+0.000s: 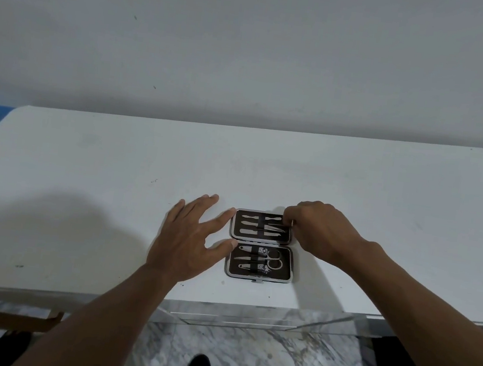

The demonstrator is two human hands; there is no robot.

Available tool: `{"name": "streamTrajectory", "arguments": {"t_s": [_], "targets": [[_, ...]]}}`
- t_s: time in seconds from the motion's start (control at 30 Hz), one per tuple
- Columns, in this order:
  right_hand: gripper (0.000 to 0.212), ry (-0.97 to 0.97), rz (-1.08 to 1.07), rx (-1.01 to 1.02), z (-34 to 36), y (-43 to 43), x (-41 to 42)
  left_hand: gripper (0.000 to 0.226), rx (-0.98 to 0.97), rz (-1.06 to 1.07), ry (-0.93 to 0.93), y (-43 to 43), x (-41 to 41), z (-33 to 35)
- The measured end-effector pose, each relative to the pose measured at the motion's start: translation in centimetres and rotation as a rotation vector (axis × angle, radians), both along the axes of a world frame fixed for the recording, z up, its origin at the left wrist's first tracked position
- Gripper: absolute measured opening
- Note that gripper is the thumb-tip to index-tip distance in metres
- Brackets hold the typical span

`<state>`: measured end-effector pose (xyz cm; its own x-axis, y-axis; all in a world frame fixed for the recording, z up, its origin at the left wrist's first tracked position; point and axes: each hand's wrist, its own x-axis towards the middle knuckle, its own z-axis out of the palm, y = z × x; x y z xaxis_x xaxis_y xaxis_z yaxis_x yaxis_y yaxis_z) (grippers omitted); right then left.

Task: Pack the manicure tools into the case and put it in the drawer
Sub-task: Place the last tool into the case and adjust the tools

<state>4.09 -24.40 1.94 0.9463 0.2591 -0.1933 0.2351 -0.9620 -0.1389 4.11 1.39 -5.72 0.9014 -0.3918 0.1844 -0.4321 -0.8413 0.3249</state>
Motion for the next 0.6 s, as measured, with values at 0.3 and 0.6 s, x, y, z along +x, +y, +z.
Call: {"name": "streamTrajectory", "arguments": {"t_s": [0.3, 0.6], "targets": [[0.028, -0.005, 0.009, -0.041, 0.6, 0.5, 0.3, 0.059, -0.001, -0.002, 0.001, 0.0, 0.0, 0.0], [0.029, -0.001, -0.001, -0.054, 1.0, 1.2, 0.5, 0.060, 0.000, -0.001, 0.019, -0.1, 0.0, 0.0]]}}
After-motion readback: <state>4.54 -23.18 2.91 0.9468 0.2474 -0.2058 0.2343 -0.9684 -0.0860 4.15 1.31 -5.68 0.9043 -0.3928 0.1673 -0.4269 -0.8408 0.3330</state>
